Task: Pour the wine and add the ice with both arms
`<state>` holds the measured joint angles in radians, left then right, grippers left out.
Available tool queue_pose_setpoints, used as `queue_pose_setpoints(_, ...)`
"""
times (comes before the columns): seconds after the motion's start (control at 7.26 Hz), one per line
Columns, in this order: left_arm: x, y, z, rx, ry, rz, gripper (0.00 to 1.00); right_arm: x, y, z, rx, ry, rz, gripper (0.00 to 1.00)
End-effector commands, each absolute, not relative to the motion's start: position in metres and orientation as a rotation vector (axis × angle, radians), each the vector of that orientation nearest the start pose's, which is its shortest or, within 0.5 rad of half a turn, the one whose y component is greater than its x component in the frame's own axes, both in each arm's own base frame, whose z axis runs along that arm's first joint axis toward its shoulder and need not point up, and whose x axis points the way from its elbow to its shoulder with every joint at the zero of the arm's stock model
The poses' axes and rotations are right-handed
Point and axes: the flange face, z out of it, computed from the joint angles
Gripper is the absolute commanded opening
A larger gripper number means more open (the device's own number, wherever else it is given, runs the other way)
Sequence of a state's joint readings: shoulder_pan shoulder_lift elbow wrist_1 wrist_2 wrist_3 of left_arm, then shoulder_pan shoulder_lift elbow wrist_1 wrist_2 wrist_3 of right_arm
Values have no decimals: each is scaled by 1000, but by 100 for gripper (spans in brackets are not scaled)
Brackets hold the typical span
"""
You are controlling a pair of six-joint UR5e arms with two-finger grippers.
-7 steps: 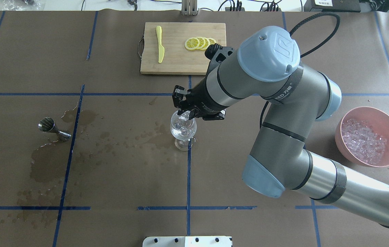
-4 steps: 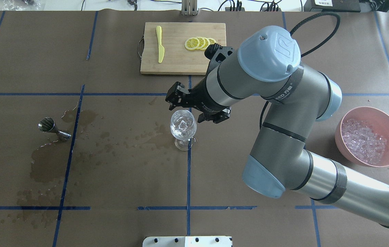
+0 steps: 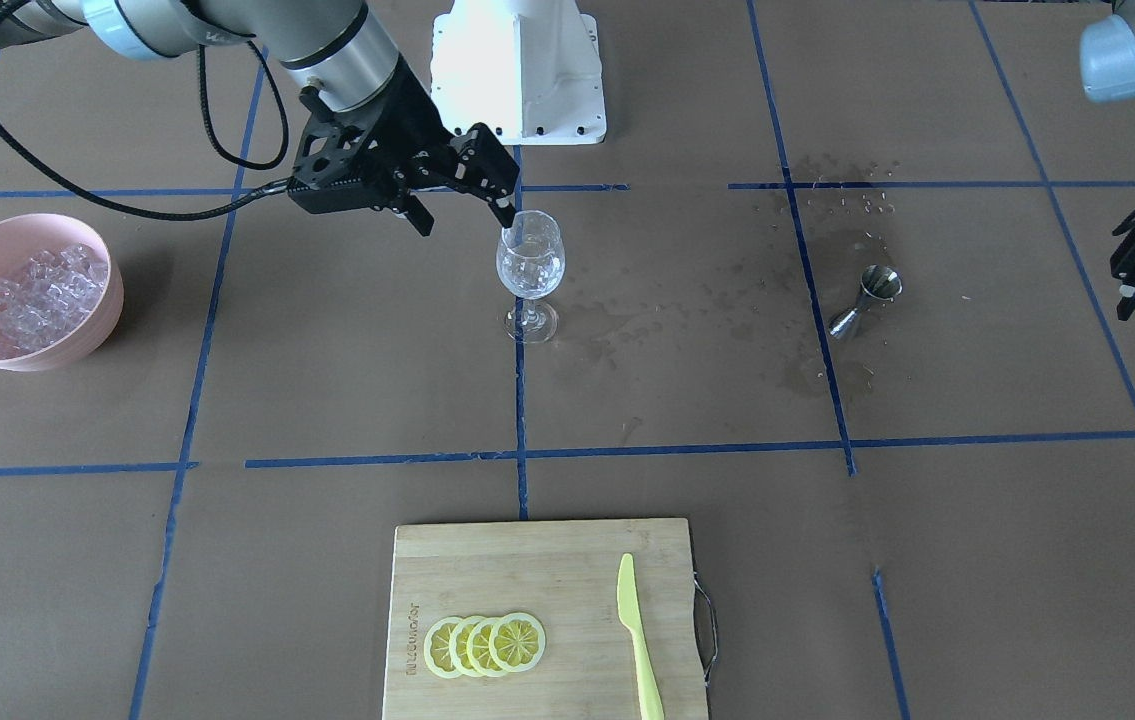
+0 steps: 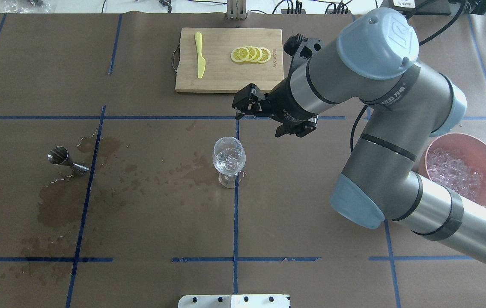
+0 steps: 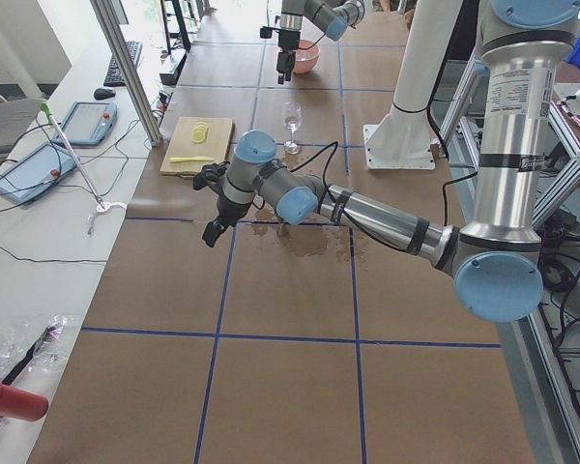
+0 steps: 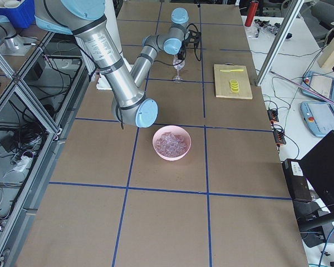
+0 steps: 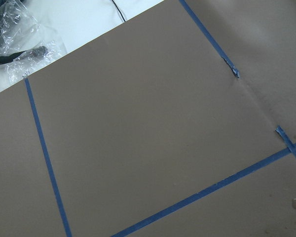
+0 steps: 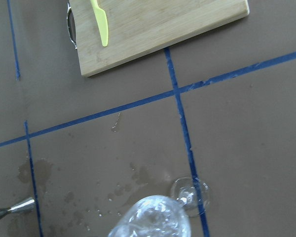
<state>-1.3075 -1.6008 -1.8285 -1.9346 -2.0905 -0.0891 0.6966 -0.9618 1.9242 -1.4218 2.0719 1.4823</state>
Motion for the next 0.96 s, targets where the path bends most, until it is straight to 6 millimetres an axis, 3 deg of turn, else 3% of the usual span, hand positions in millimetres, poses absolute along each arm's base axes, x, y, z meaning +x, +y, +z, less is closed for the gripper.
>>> queue_pose_setpoints(0.0, 4, -534, 546, 473, 625, 330, 100, -335, -477, 182, 31, -1078, 187, 100)
queue_pose_setpoints(0.14, -9, -531, 578, 404, 737, 301, 100, -299, -496, 206, 41, -1037, 156, 100)
queue_pose_setpoints(0.41, -58, -523, 634, 309, 745, 332, 100, -233, -517, 273, 62, -960, 87, 100)
queue_pose_setpoints(0.55, -60, -520, 641, 246, 749, 355, 100, -203, -514, 307, 78, -922, 46, 100)
queue_pose_setpoints(0.83, -75, -516, 646, 229, 749, 325, 100, -130, -502, 403, 98, -833, -97, 100)
